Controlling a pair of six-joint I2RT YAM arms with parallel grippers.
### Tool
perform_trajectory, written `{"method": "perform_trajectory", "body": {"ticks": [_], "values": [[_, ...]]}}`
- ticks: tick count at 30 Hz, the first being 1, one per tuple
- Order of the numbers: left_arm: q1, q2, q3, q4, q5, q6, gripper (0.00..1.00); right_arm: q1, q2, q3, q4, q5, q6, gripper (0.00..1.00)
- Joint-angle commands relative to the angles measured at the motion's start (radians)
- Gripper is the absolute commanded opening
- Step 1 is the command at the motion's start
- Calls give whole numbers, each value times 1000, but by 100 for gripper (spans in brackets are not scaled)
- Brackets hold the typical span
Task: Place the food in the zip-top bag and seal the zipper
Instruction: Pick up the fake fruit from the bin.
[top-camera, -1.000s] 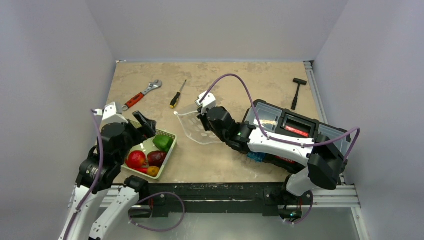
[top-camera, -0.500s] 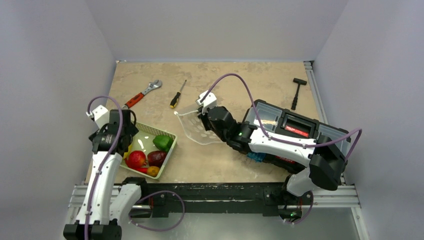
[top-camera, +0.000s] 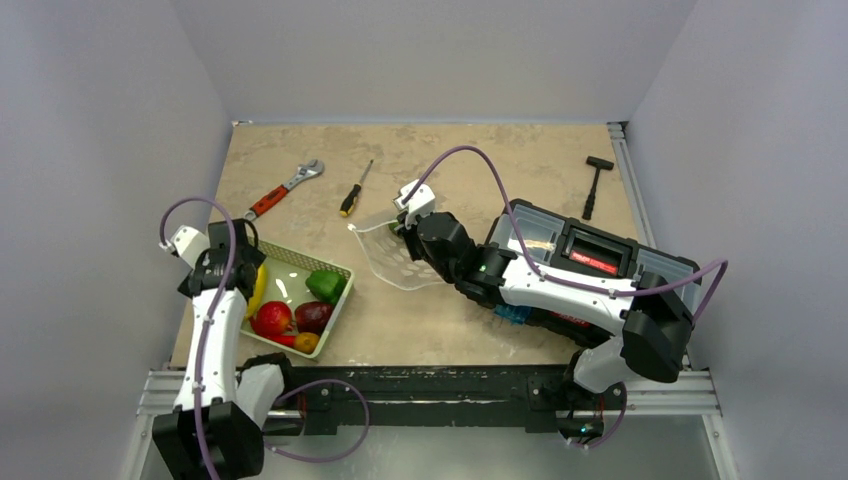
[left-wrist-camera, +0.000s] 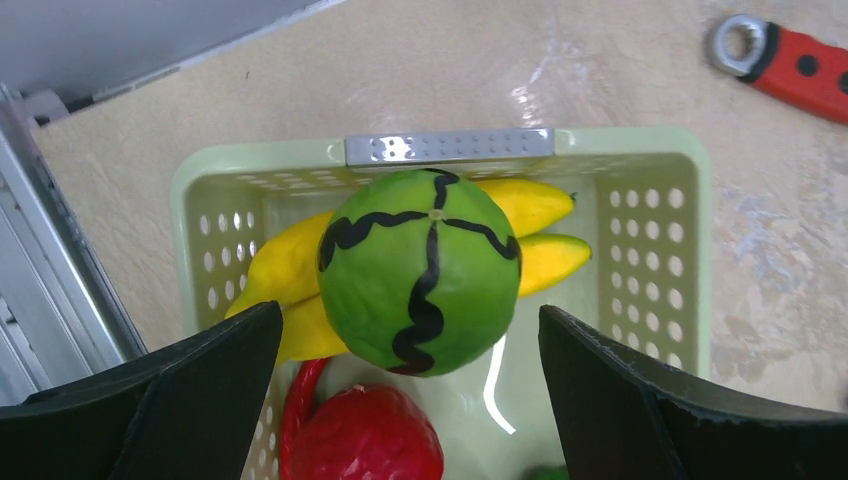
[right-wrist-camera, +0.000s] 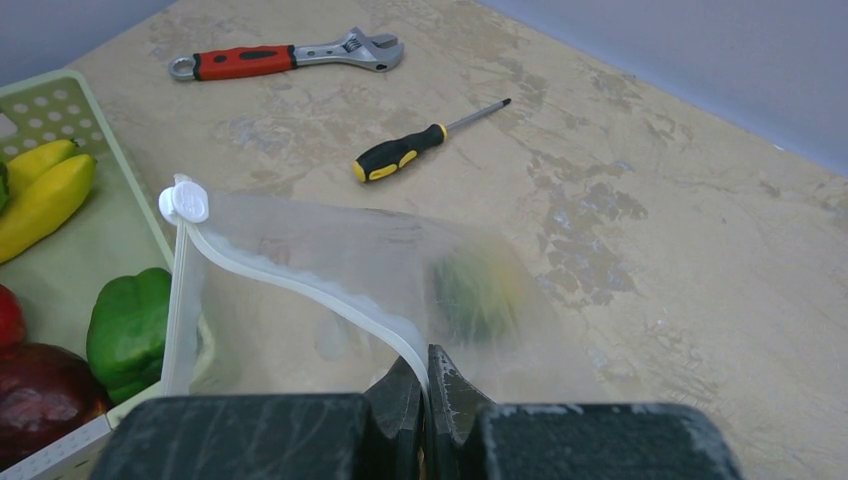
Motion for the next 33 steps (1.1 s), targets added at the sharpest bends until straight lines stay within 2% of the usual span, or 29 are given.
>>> {"method": "perform_trajectory", "body": {"ticks": [1, 7, 10, 15, 22, 24, 27, 30, 33], "values": [[52, 110, 54, -12, 33, -120, 100, 0, -25, 1, 33, 0, 9, 0], [93, 220, 98, -93, 79, -205, 100, 0, -25, 3, 32, 1, 9, 0], [93, 215, 100, -123, 56, -226, 91, 0, -26, 2, 32, 0, 10, 0], [92, 104, 66, -98, 40, -182, 72, 0, -18, 5, 30, -1, 11, 0], [91, -81, 77, -99, 113, -54, 69, 0, -5, 15, 22, 5, 11, 0], [92, -134, 75, -82, 187, -6, 68, 0, 1, 19, 18, 8, 11, 0], [92, -212, 49, -9, 389, 67, 66, 0, 3, 26, 12, 4, 18, 0], [91, -260, 40, 47, 676, 137, 65, 0, 13, 43, -4, -24, 40, 0], [88, -292, 20, 125, 975, 116, 64, 0, 35, 76, -43, -21, 66, 0]]}}
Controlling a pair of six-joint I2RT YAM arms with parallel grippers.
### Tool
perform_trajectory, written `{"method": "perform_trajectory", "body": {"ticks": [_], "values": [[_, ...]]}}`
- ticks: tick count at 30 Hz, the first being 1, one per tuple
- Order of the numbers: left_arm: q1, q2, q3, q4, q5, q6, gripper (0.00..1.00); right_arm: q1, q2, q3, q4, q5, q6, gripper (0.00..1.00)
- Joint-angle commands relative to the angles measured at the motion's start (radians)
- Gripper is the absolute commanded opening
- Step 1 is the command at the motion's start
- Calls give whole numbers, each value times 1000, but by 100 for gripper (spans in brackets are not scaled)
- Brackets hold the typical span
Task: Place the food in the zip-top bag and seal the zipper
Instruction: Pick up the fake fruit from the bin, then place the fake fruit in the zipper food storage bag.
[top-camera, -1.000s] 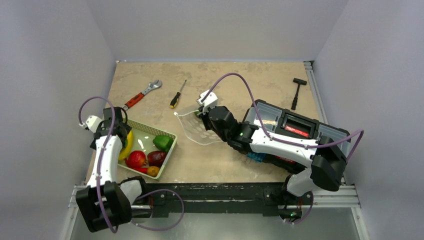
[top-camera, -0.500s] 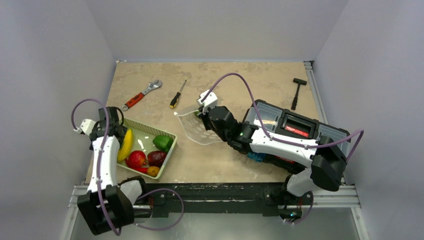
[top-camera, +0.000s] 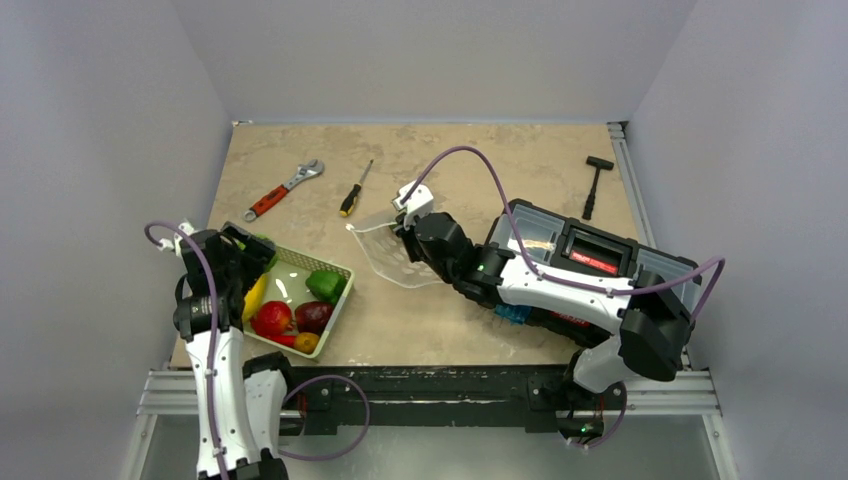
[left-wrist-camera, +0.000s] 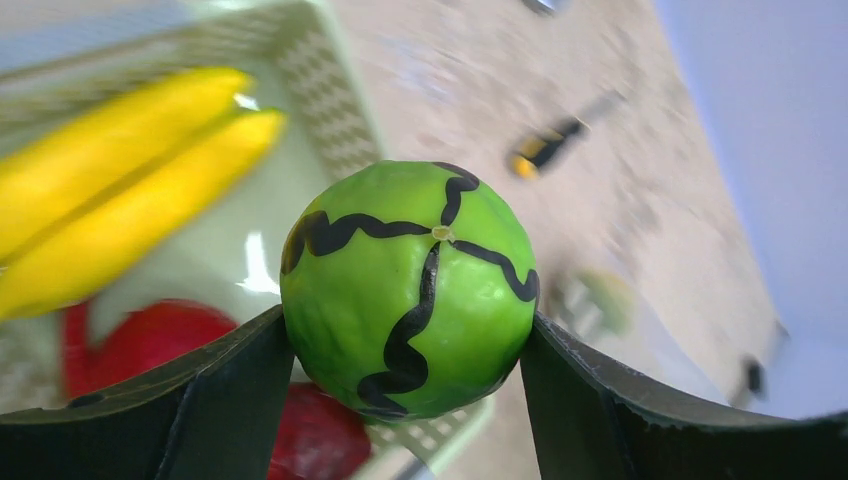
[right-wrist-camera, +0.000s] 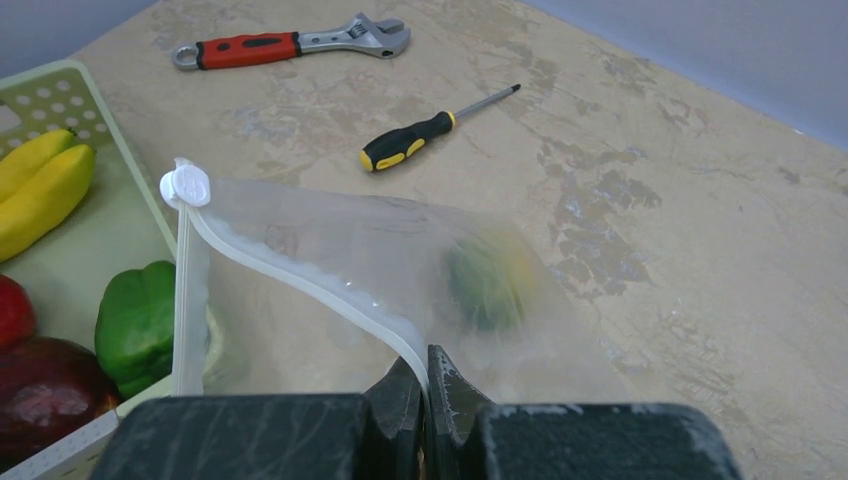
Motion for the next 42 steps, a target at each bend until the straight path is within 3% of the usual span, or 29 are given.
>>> {"method": "perform_trajectory", "body": {"ticks": [1, 3, 5, 10, 17, 23, 26, 29, 35, 42], "values": [[-2, -46, -39, 186, 558, 35, 63, 0, 31, 81, -40, -9, 58, 0], [-41, -69, -69, 284, 719, -12, 60, 0, 40, 98, -66, -4, 84, 0], [-114, -107, -90, 354, 766, -51, 59, 0, 46, 114, -91, -11, 110, 0], [-302, -197, -167, 573, 766, -164, 59, 0, 42, 142, -130, -43, 161, 0], [-484, -129, -166, 584, 698, -154, 58, 0, 38, 177, -140, -68, 206, 0], [-534, -54, -172, 575, 680, -156, 61, 0, 32, 186, -116, -71, 220, 0], [-546, -33, -177, 572, 667, -137, 68, 0, 35, 191, -115, -67, 215, 0], [-553, -3, -176, 562, 669, -118, 86, 0, 37, 189, -115, -67, 214, 0], [-565, 29, -176, 569, 667, -118, 97, 0, 34, 171, -110, -72, 217, 0], [-568, 9, -134, 509, 648, -87, 99, 0, 26, 184, -119, -59, 193, 0]]}}
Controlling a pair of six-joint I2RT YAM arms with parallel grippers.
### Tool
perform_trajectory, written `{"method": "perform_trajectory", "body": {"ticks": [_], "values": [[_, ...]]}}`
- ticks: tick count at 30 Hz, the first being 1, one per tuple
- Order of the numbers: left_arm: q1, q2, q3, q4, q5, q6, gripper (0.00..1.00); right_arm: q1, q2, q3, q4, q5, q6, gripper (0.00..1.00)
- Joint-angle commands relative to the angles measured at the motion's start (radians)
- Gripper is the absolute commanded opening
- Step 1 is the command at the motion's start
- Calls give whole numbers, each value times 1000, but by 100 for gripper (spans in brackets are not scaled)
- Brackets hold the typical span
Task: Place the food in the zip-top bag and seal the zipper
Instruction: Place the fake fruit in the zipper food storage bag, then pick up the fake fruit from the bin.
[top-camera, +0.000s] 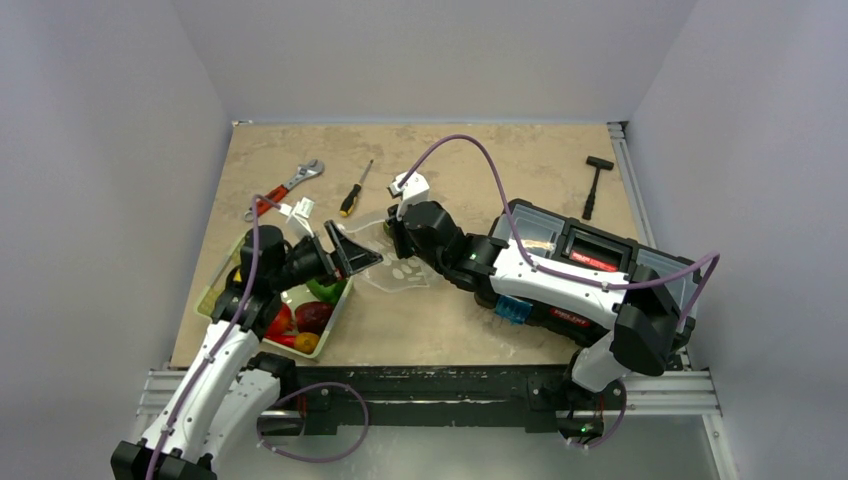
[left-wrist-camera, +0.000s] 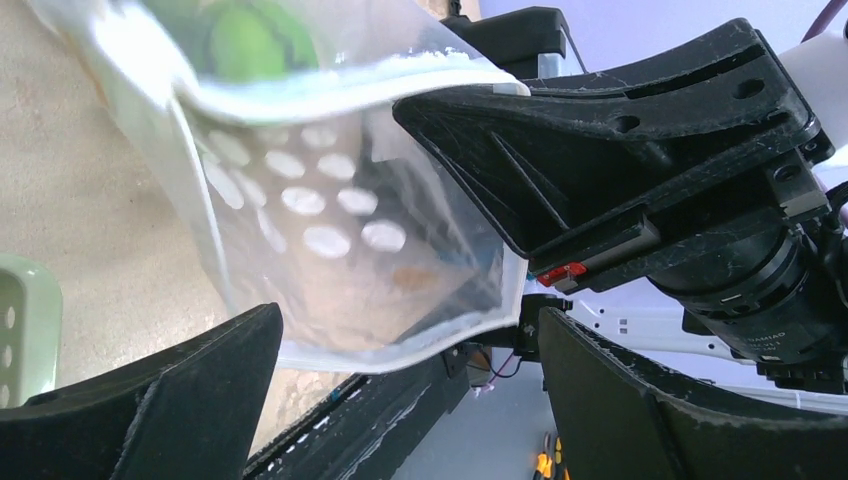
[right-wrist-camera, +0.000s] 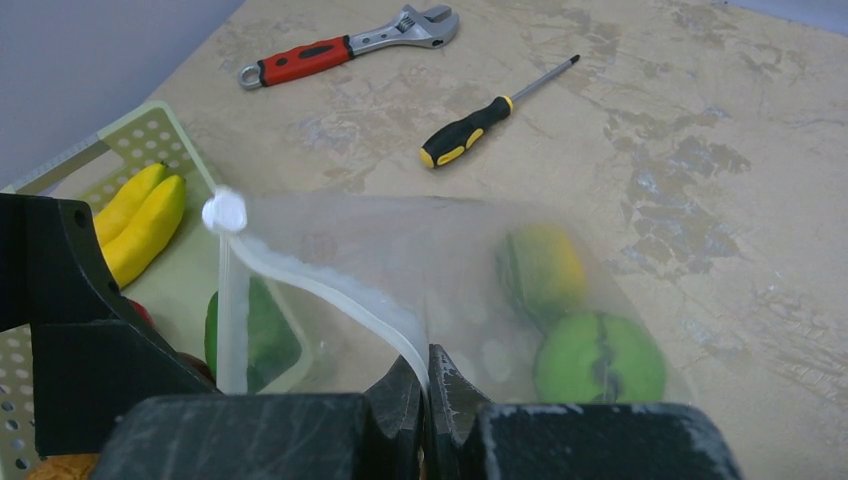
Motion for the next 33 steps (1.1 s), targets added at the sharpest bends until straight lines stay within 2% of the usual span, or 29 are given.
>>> {"method": "perform_trajectory", "body": {"ticks": [1, 6, 11, 14, 18, 20, 25, 27, 33], "values": [[-8, -27, 57, -45, -27, 65, 98, -1, -33, 38, 25, 8, -11, 0], [-8, -83, 144, -245, -120, 200, 97, 0, -31, 28, 35, 18, -31, 0], [-8, -109, 313, -545, -314, 381, 97, -1, -32, 6, 52, 22, -41, 0], [-8, -137, 355, -664, -475, 420, 96, -2, -27, 4, 54, 33, -54, 0], [-8, -168, 335, -786, -708, 332, 98, -3, -31, -15, 62, 23, -55, 0], [-8, -154, 312, -845, -777, 230, 99, -4, -28, -19, 86, 13, -58, 0], [-6, -94, 211, -934, -787, -4, 100, -7, -30, -29, 91, 16, -71, 0], [-7, -75, 183, -963, -842, -63, 100, -12, -31, -35, 95, 14, -72, 0], [-6, -37, 172, -919, -1014, -95, 97, -19, -31, -45, 100, 5, -74, 0]]}}
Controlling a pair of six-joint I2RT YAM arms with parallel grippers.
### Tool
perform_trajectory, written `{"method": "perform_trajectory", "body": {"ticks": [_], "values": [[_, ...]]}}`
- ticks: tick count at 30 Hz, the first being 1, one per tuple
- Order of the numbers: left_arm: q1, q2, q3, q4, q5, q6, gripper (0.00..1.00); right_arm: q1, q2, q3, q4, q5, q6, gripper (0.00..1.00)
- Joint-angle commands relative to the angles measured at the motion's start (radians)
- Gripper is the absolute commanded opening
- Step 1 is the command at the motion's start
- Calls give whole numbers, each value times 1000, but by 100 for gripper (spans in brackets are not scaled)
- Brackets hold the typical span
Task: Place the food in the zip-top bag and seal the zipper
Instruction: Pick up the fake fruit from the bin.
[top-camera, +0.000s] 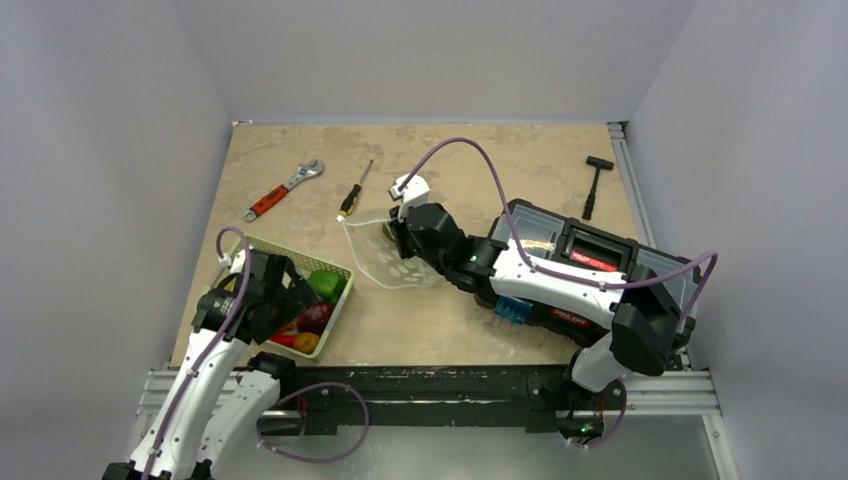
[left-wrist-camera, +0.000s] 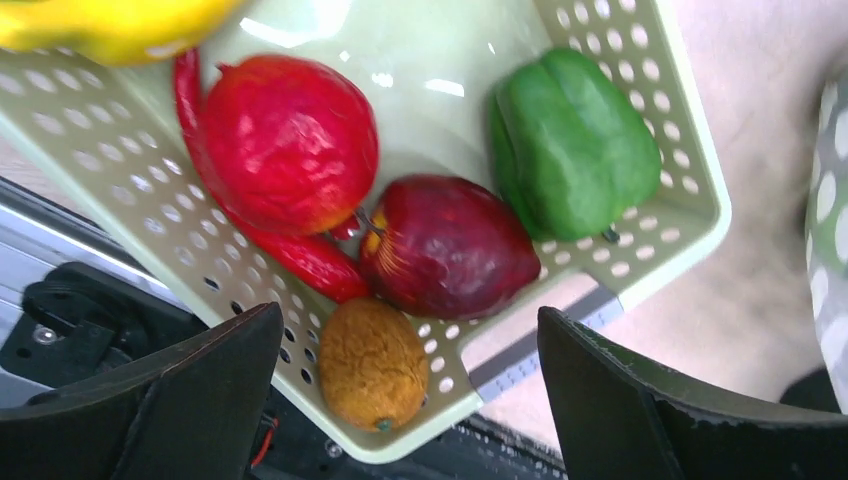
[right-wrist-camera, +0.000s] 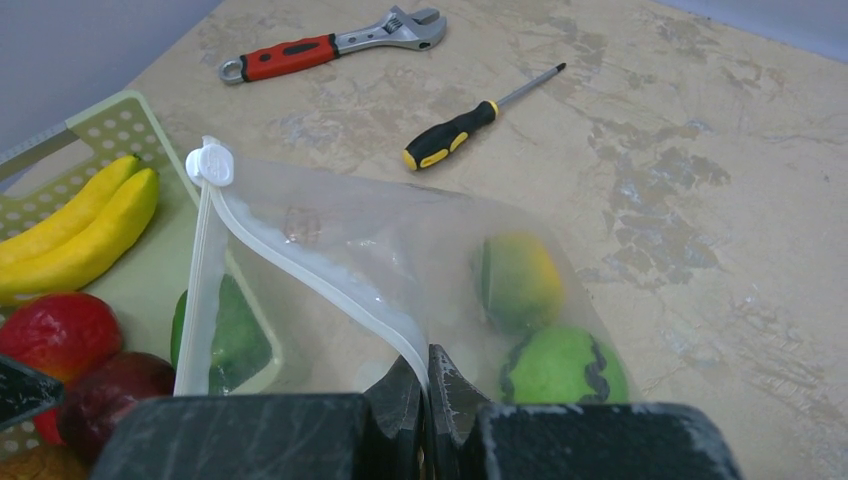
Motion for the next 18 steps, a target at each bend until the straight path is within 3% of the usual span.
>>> {"method": "perform_trajectory", "body": {"ticks": [1, 4, 9, 18], "values": [[0, 24, 15, 40, -222, -57, 95, -9, -32, -4, 45, 3, -14, 0], [39, 98, 32, 63, -322, -29, 92, -10, -34, -6, 42, 7, -15, 0], [185, 210, -4, 160, -165, 7, 93, -14, -51, -21, 44, 24, -13, 0], [210, 324, -74, 234, -176, -61, 95, -18, -41, -12, 43, 10, -16, 0]]}}
